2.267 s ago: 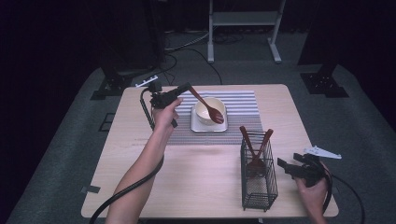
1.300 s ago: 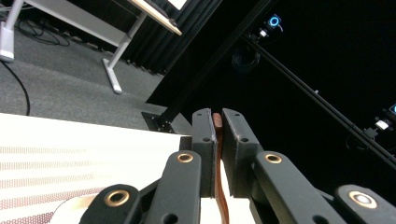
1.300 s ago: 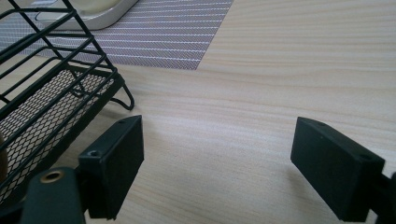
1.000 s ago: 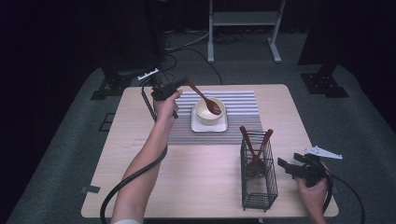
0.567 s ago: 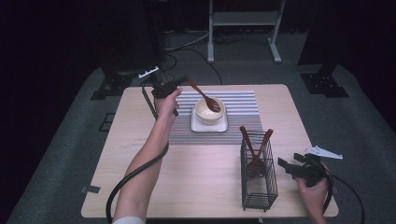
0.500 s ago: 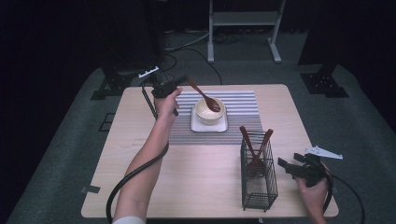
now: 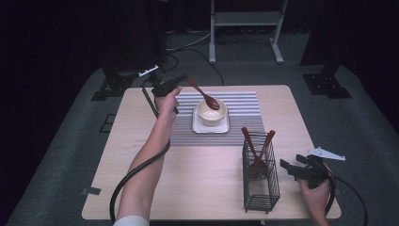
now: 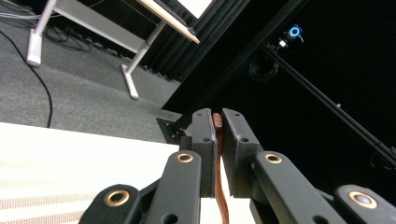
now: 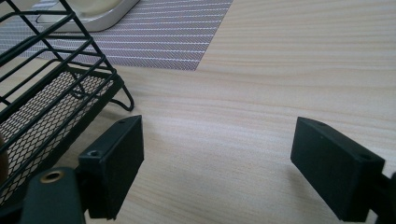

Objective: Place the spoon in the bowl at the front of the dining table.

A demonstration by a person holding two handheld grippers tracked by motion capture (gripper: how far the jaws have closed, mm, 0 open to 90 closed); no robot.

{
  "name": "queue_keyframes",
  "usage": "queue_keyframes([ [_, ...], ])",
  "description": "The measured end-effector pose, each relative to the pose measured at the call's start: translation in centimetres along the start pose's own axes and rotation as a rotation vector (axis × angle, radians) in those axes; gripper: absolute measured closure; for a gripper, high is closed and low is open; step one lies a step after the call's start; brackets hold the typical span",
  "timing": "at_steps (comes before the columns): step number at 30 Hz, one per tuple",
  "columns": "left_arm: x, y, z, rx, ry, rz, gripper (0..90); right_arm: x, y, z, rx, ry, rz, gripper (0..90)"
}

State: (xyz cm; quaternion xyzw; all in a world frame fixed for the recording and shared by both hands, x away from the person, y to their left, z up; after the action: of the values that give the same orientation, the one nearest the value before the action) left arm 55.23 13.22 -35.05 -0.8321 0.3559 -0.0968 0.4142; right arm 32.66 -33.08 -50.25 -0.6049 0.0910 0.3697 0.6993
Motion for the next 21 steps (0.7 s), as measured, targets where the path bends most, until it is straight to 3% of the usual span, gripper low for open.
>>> queue_keyframes([
  [21, 1.0, 0.8, 2.3, -0.011, -0.057, 0.015, 84.2, 0.0, 0.0, 0.0, 0.005, -0.002, 0.000, 16.1],
])
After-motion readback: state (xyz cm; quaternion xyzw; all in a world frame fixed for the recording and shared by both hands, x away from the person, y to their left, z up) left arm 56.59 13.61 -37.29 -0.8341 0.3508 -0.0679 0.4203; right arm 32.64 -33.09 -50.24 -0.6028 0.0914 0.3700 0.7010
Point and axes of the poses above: each handheld gripper's, and its own axes: x roughly forward along the jaws, y roughly out of its underside, z roughly to its left, the point moved 3 cm from there along x, roughly forward along the jaws, and after that the axes turned 2 degrees about z, right-handed, at the moved point
